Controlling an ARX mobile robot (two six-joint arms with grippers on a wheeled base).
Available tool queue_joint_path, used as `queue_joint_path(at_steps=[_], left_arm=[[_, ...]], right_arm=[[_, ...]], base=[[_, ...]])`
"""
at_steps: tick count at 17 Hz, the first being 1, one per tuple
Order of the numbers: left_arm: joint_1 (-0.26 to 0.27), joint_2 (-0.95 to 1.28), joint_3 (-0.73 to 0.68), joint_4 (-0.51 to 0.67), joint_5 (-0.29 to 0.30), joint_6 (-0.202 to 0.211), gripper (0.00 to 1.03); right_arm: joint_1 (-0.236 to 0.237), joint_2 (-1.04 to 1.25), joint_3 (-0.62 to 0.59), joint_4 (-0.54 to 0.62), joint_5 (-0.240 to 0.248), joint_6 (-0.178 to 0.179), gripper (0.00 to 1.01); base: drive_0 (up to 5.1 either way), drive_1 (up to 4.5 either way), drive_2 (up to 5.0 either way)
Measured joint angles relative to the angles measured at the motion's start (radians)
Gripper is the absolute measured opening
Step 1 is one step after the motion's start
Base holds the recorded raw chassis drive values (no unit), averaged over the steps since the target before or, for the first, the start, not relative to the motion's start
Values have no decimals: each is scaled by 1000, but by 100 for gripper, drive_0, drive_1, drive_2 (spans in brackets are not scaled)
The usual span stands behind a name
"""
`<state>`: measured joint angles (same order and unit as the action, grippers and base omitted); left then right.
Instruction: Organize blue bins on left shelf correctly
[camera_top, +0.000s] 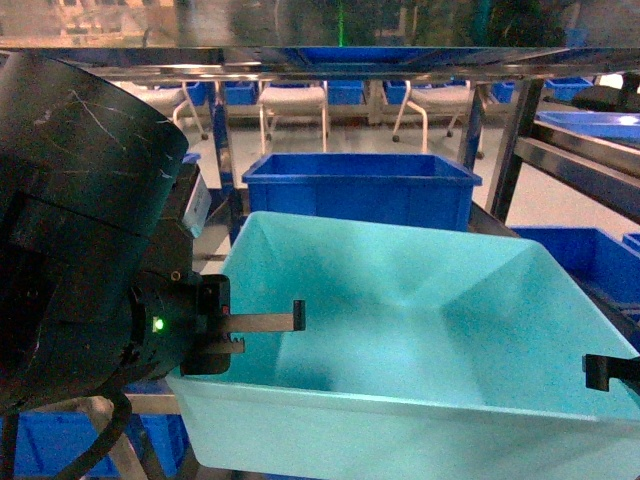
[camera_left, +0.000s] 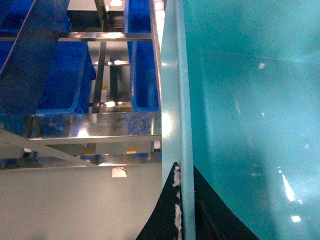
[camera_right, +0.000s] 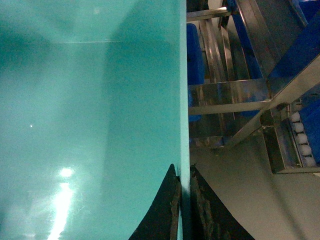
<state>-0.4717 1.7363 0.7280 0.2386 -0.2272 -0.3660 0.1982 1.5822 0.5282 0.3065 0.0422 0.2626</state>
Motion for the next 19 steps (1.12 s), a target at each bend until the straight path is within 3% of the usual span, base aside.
queue_joint_path(at_steps=[8, 14, 19], left_arm=[[0, 0, 1, -2, 3, 0, 2], [-1, 4, 11, -2, 3, 1, 2], [-3, 4, 11, -3, 2, 2, 2]], right_arm=[[4, 0, 0, -2, 6, 3, 2], [3, 0, 5, 2, 8, 3, 2], [3, 0, 5, -2, 14, 3, 2]], base=[[213, 255, -480], [15, 39, -10], [-401, 462, -4]])
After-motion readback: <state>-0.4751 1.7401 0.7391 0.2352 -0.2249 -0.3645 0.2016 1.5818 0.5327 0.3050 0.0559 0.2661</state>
